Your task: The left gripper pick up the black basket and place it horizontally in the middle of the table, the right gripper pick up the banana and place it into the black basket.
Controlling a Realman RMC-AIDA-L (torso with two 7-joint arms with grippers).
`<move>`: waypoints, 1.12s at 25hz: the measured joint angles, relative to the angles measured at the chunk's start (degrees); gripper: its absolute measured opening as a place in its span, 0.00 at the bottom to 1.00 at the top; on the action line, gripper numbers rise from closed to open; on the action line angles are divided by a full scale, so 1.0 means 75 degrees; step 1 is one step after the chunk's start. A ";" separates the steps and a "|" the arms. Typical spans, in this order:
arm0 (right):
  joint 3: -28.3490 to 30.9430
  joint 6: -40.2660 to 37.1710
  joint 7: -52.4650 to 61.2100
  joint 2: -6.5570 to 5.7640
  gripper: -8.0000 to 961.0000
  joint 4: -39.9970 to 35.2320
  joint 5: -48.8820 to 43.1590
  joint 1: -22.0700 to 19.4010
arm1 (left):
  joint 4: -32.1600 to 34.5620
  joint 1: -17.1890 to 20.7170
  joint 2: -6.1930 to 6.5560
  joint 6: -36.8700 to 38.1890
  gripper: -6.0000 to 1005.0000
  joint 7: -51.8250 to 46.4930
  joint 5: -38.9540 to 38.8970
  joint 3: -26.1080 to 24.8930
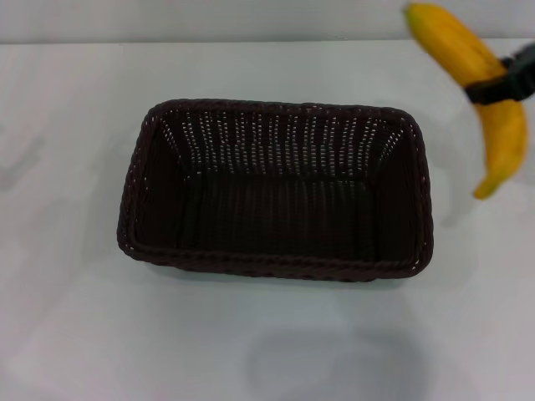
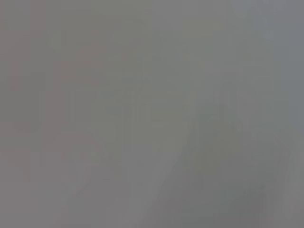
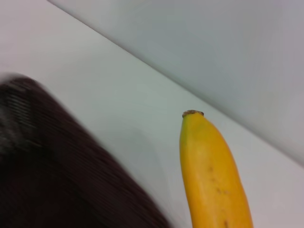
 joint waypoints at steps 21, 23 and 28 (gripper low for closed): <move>-0.0781 -0.0976 -0.5697 0.0006 0.52 -0.3424 0.4628 0.0110 | -0.0778 0.0059 -0.0598 0.0050 0.86 0.1137 -0.0555 0.0034; -0.0436 -0.0976 -0.6007 -0.0005 0.52 -0.3398 0.4770 -0.0079 | -0.0892 0.0033 -0.0613 0.0053 0.86 0.1276 -0.0593 0.0053; 0.0878 -0.0980 -0.6789 -0.0029 0.77 -0.3460 0.4885 -0.0688 | -0.0925 -0.0011 -0.0649 0.0057 0.86 0.1356 -0.0595 0.0055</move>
